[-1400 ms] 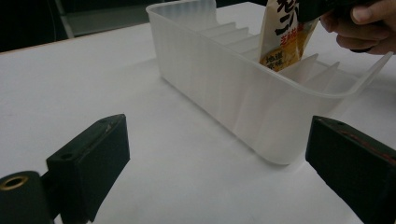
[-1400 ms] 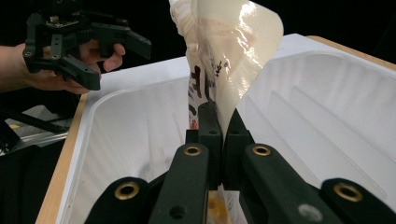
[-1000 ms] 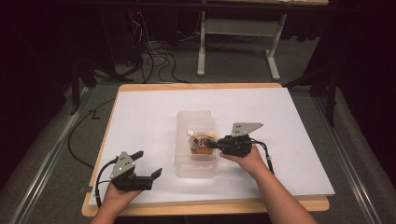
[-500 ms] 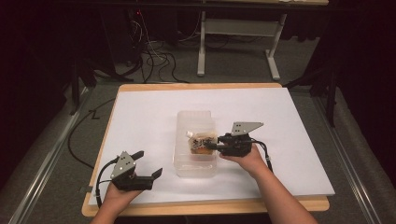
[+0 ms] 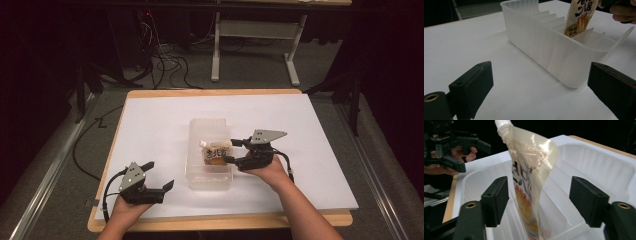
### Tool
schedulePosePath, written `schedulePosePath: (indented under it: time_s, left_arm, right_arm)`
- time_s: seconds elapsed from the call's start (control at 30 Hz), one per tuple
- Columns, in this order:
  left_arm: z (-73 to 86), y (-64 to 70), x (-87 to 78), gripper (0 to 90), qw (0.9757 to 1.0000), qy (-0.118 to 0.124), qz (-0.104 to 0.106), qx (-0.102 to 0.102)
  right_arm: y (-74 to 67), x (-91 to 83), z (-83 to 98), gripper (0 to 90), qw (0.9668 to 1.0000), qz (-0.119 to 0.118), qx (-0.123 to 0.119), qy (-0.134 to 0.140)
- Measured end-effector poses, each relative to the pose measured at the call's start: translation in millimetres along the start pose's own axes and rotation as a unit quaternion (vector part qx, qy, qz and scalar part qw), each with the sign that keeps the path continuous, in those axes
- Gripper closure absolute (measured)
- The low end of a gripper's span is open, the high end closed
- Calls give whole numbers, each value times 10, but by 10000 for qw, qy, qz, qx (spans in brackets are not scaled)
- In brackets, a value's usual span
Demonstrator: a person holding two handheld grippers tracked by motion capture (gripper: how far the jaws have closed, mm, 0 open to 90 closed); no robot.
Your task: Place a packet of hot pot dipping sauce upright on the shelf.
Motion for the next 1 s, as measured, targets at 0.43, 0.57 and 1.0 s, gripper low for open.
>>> schedulePosePath:
  time_s: [0.43,0.57,1.0]
  left_arm:
    - [0,-13,2,69,10000,10,-40,-25]
    - [5,-9,10,69,10000,-8,-27,-21]
    - [-6,1,34,69,10000,8,-14,-36]
  right_arm:
    - [175,-389,26,176,9966,812,44,-91]
    - [231,-549,65,149,9931,1155,38,-187]
    - [294,-1194,184,129,9701,2427,35,-8]
Point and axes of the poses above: each handheld gripper's, and its own axes: x roughly forward along the jaws, z roughly out of its underside, y roughly to its right, the point moved 8 cm from there along x, roughly forward along the jaws, and after that the axes turned 15 degrees about y, right-handed, at the moved point
